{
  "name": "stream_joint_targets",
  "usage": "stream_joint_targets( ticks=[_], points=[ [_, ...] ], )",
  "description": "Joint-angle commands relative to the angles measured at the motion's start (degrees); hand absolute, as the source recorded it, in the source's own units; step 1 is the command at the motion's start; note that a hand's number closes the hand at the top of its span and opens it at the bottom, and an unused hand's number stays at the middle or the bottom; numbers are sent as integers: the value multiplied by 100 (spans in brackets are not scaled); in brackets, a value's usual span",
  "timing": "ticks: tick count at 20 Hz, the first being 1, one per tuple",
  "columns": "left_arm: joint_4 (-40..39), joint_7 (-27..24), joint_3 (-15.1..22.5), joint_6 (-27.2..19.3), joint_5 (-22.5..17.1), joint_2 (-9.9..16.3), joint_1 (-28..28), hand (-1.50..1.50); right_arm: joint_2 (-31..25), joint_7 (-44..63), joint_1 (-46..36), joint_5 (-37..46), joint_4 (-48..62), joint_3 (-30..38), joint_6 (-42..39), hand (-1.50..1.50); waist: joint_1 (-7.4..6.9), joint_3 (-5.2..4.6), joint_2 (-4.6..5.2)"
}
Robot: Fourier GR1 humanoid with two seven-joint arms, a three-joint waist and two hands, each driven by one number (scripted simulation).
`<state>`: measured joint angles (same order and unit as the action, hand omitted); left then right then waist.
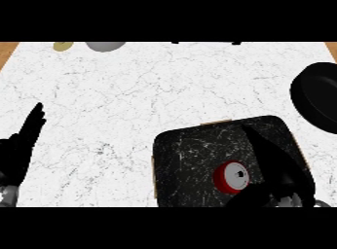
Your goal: Pick the can from the tray and place it in the pot
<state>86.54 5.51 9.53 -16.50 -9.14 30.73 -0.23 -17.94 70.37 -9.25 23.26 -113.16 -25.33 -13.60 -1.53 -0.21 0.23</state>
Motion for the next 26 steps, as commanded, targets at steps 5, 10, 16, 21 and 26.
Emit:
stream_joint_targets(
  ticks=[5,10,16,21,26],
  points=[
    [-8,-6,-61,-4,66,-88,94,0,435,1434,-534,-32,748,-186,-539,-150,82,10,-27],
    [-120,-202,-328,302,-139,65,277,0,623,1480,-543,-24,929,-146,-583,-150,111,4,-38],
    [234,31,-241,27,111,-78,288,0,567,1234,-452,181,1250,-166,-495,-150,137,15,-41],
    [-74,-134,-282,129,180,-148,240,0,596,1003,-521,180,1544,-27,-583,-150,148,14,-30],
    [24,5,-343,271,116,-134,81,0,726,944,-468,231,1606,-253,-774,150,147,13,-37]
  ],
)
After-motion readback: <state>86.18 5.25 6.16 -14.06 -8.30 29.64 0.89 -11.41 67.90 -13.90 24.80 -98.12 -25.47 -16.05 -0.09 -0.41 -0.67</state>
